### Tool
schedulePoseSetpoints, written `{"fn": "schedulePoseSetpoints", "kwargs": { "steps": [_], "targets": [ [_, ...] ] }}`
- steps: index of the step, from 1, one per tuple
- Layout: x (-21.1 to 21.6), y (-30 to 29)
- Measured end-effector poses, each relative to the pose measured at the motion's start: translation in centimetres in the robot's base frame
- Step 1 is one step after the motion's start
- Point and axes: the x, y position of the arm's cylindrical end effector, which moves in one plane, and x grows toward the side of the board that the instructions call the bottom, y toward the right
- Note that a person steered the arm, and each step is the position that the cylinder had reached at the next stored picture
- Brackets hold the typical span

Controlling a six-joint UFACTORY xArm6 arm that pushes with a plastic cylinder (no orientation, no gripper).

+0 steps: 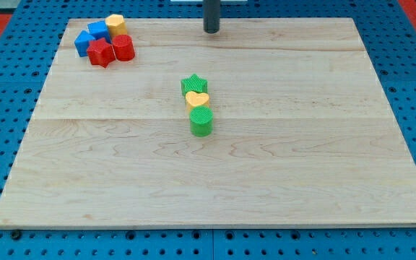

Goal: Move the red circle into the green star

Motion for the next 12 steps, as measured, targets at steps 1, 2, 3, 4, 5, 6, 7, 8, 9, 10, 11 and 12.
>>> {"fn": "schedulePoseSetpoints", "kwargs": {
  "steps": [1, 2, 3, 4, 5, 6, 7, 8, 9, 10, 11, 12],
  "targets": [
    [0.0, -7.1],
    [0.0, -12.8],
    [0.0, -13.8],
    [1.1, -15.7],
    [3.0, -17.3],
    [5.6, -17.0],
    [7.9, -13.5],
    [8.5, -10.2],
    [9.3, -9.3],
    [11.4, -7.5],
    [12.3, -7.3],
    [14.5, -6.0]
  ]
}}
